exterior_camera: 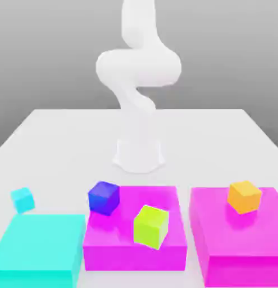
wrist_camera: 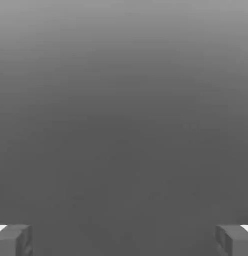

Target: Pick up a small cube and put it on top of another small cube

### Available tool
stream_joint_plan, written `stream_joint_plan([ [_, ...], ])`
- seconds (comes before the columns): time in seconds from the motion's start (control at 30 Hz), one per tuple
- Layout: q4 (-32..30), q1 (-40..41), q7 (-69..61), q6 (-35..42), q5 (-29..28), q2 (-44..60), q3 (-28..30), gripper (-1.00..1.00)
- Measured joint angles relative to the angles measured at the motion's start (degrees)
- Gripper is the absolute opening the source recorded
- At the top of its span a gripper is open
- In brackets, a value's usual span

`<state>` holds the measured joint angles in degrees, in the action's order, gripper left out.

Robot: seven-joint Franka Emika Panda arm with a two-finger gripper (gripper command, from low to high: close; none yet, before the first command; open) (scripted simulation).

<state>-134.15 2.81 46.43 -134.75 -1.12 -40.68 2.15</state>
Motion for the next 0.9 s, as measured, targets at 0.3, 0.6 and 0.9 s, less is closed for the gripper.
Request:
stream_joint_plan([
  [0.3,-8.66,10.05,0.91,-10.90,-2.41,18.73,9.76,0.00],
  [0.6,-17.19,19.77,-3.12,-21.66,2.06,37.65,20.79,0.00],
  [0.9,-18.86,33.02,-17.13,-33.79,20.53,57.20,11.82,0.00],
])
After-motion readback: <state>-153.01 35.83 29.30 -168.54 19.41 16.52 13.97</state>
